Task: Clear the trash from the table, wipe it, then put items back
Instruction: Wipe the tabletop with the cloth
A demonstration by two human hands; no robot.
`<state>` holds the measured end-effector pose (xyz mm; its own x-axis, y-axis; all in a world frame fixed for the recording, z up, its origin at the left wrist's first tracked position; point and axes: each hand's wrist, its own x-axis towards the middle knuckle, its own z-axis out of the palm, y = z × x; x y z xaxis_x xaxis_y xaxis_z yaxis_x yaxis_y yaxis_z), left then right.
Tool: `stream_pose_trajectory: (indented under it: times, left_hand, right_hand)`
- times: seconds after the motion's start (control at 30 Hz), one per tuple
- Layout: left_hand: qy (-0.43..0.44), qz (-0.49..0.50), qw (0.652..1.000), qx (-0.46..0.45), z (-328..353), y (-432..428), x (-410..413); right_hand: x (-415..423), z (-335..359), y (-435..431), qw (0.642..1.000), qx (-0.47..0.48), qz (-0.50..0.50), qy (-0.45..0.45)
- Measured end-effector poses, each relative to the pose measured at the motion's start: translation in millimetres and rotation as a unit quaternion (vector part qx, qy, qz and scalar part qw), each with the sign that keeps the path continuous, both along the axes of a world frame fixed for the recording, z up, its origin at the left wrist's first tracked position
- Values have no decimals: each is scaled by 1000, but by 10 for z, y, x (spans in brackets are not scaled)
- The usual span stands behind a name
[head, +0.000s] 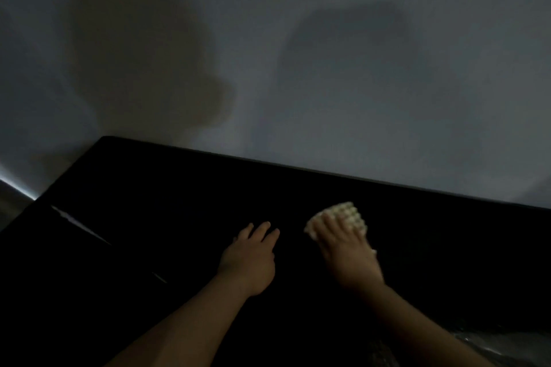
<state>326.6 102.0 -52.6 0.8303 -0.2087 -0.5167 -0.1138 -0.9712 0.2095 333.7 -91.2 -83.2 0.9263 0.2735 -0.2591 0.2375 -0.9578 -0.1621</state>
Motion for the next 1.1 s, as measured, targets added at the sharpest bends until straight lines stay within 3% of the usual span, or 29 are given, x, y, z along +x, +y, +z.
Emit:
stream_pose_trajectory:
  times: [0.1,0.17,0.3,0.33,0.4,0.5,0.6,0.67,0.77,0.87,0.97,1.03,1.1]
  left_hand:
    - [-12,-4,1000,-22,-7,36,43]
    - [-13,-2,1000,-18,-30,30,93]
    - [-36,-3,999,4,-56,-11,255]
    - [-33,-7,999,-1,-53,-9,284]
    - [-27,-12,999,-14,-52,17,320]
    - [-13,-21,999,-26,-16,43,418]
    - [-21,-25,999,-23,-24,31,499]
    - [-32,-16,999,-17,-53,12,576]
    - [-51,-3,999,-3,-103,-31,656]
    - [-59,12,998,-18,-132,-30,662]
    - [-54,14,998,-42,-130,-3,640]
    - [-56,12,997,-42,-133,8,635]
    - [-58,8,998,-37,-131,-5,624]
  right_hand:
    - [151,56,-135,986,36,-165,2]
    - [119,43,114,975,44,-219,-7]
    - [114,-66,330,999,39,-25,-20]
    - [211,-48,203,999,40,-18,-27]
    - [423,-64,-140,994,26,-101,-45]
    - [617,-37,-487,954,25,-294,-55]
    - [806,-59,-219,925,27,-378,-15]
    - [900,-18,182,948,41,-315,-27]
    - [897,-44,587,993,59,-93,-42]
    - [1021,-192,291,998,31,1,-52]
    - [1031,-248,-310,983,34,-154,-100]
    - [979,-201,-527,948,42,-309,-71]
    - [912,-118,-324,929,39,-368,-32]
